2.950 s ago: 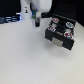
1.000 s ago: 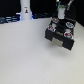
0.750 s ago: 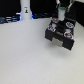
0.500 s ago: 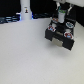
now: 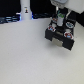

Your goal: Open the kcup holder, insert the kcup into the holder, and close the kcup holder

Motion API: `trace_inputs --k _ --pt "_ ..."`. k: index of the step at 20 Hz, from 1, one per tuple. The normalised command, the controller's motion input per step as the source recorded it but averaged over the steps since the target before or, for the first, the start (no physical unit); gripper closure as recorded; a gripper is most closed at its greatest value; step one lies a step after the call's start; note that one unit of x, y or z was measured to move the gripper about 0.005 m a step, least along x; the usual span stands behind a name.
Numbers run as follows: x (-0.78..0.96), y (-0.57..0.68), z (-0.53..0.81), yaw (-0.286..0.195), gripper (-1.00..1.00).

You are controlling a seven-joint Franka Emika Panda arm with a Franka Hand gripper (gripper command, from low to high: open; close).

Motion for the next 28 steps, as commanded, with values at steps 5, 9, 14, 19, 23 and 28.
trace_inputs --k 5,9,14,19,23,28 --pt "0.12 0.01 0.03 -0.001 1.00" --pt "0.33 0.02 0.03 -0.003 1.00" --pt "0.47 0.02 0.01 -0.038 1.00" --pt "0.09 0.00 0.00 -0.010 1.00" --pt "0.02 0.02 -0.25 0.019 1.00" --pt "0.06 0.09 -0.20 0.029 1.00"
